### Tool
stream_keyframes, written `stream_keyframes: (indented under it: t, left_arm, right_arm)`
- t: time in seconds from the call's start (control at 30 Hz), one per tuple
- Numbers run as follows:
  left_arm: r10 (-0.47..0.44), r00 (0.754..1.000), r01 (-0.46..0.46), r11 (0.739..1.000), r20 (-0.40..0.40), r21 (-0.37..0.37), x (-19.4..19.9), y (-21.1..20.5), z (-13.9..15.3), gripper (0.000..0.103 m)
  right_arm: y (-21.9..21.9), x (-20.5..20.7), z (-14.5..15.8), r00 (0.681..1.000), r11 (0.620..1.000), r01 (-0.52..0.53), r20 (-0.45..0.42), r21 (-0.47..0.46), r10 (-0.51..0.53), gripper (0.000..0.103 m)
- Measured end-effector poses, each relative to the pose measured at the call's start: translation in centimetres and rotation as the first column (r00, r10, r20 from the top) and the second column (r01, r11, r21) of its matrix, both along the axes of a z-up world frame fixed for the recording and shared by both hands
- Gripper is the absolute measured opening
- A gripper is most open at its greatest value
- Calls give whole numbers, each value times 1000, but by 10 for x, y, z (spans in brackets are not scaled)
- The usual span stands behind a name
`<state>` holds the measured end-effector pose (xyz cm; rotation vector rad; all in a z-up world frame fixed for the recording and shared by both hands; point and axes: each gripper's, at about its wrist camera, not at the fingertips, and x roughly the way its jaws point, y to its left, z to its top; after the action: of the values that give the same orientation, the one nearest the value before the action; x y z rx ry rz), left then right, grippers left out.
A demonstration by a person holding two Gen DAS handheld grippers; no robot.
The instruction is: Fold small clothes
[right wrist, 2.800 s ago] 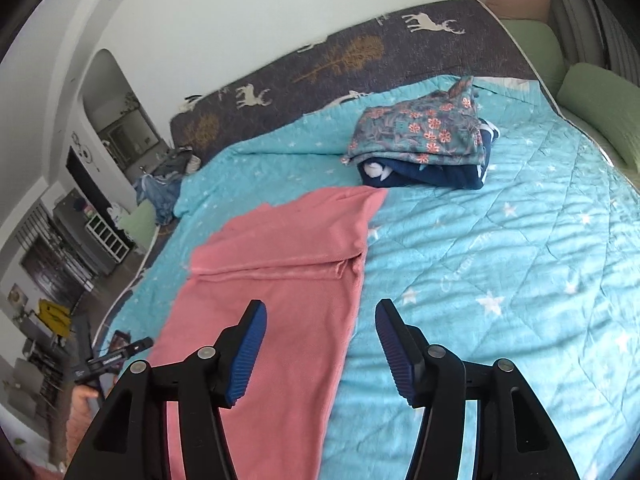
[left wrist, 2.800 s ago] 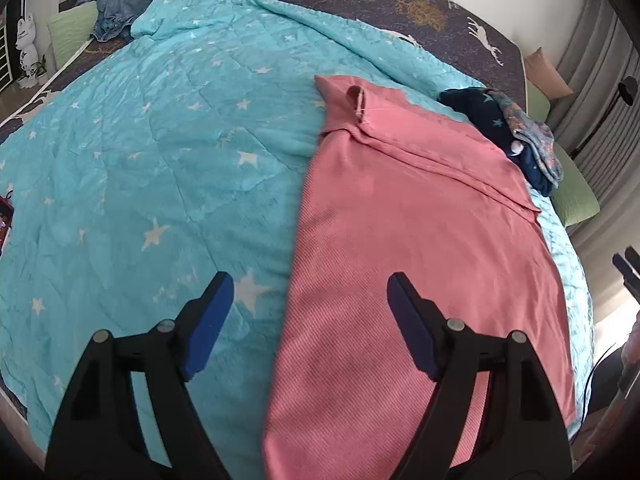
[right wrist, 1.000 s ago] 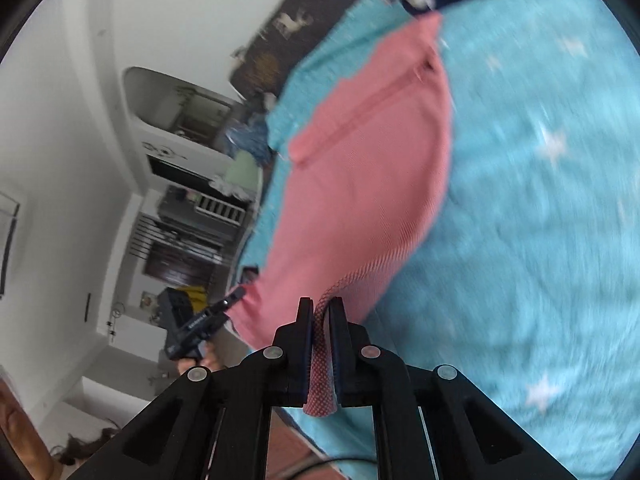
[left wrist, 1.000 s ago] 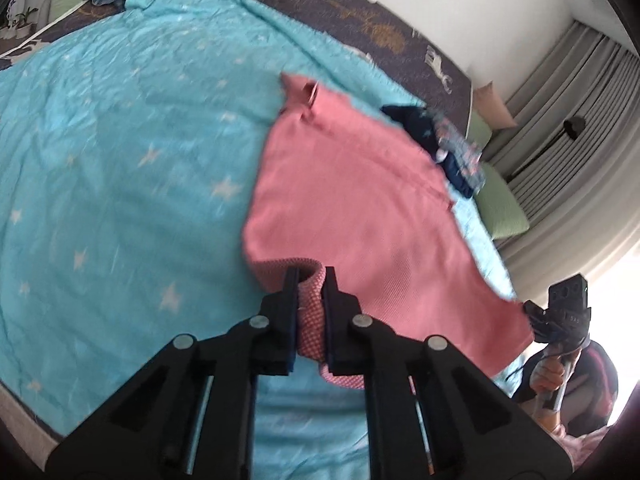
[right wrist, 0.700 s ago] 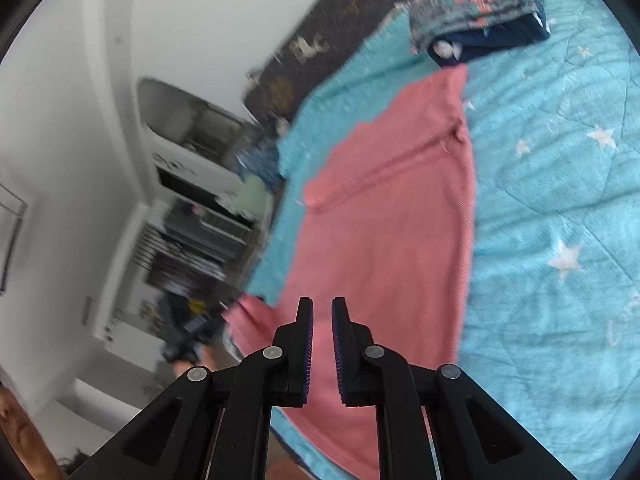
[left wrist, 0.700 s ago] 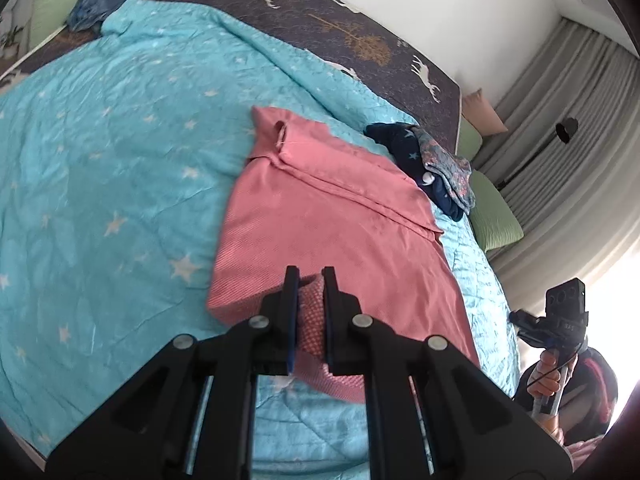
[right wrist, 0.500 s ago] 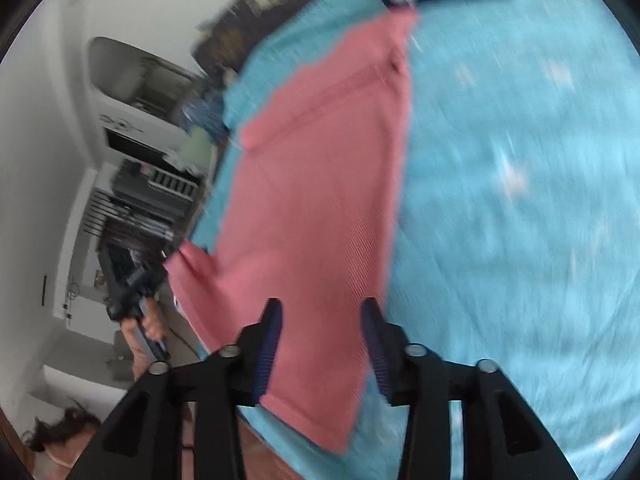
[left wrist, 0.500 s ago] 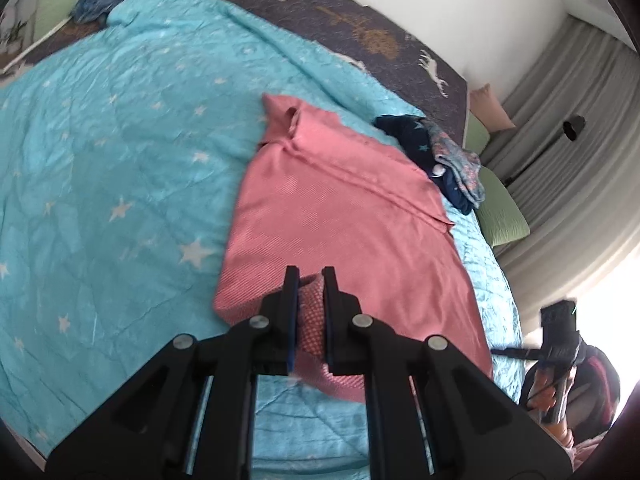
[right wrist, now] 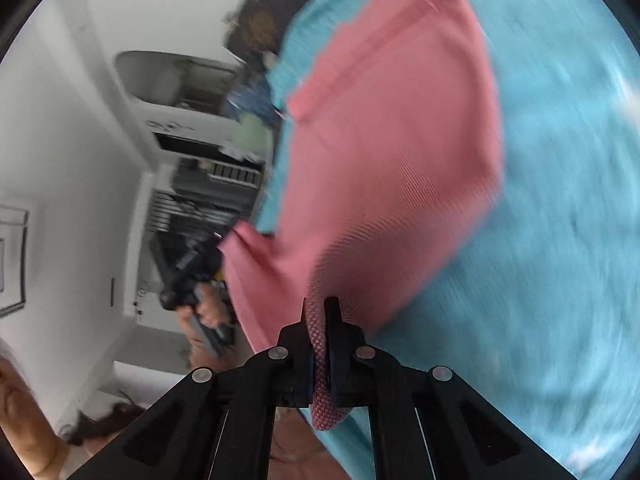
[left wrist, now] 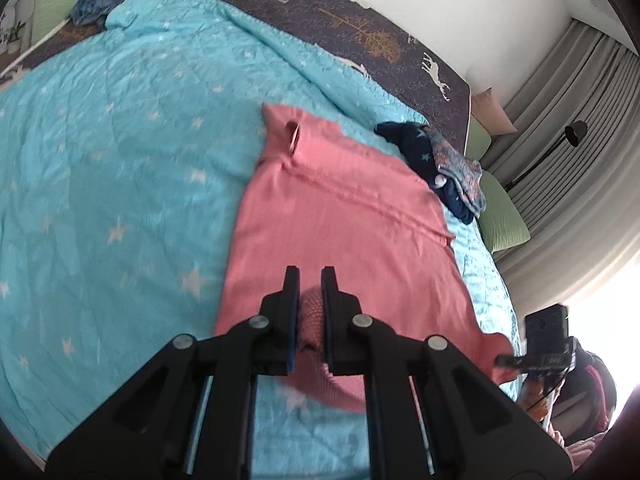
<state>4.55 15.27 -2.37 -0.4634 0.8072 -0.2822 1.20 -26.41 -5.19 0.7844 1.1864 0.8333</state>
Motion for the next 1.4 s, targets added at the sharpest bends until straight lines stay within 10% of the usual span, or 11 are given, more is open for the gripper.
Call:
stream_keyframes:
  t: [0.4, 0.57, 0.8, 0.93, 1.1, 1.17, 1.23, 1.33, 1.4]
  left_arm:
    - [2, 996, 1, 1000, 90, -29, 76, 8, 51, 10]
    - [22, 999, -28, 990, 43, 139, 39, 16, 14, 43]
    - [-76, 996, 83, 968, -38, 238, 0, 11, -20, 55]
    - [-333, 943, 313, 892, 4, 325, -14, -34, -14, 80]
    - [-533, 841, 484, 673, -86, 560, -2, -85, -33, 81]
    - [-556, 821, 520, 632, -131, 575, 8, -93, -42, 81]
    - [-589, 795, 561, 627, -143, 540, 18, -98, -45, 75]
    - [-641, 760, 614, 653, -108, 443, 28, -103, -44, 15]
    - [-640, 764, 608, 672, -81, 423, 29, -104, -47, 9]
  right_arm:
    - [-25, 93, 61, 978, 992, 125, 164, 35, -129, 4]
    - [-23, 88, 45, 979, 967, 134, 180, -217, -96, 7]
    - [-22, 62, 37, 972, 858, 105, 236, -504, 19, 19]
    - [-16, 53, 45, 966, 849, 90, 252, -520, 52, 27]
    - [-6, 46, 48, 966, 852, 101, 256, -514, 39, 31]
    - [-9, 43, 46, 968, 852, 108, 249, -513, 26, 32]
    - [-13, 38, 48, 969, 849, 116, 245, -516, 16, 33]
    - [-10, 36, 50, 968, 831, 137, 252, -540, 4, 36]
    - [-6, 37, 52, 966, 816, 146, 258, -559, 4, 38]
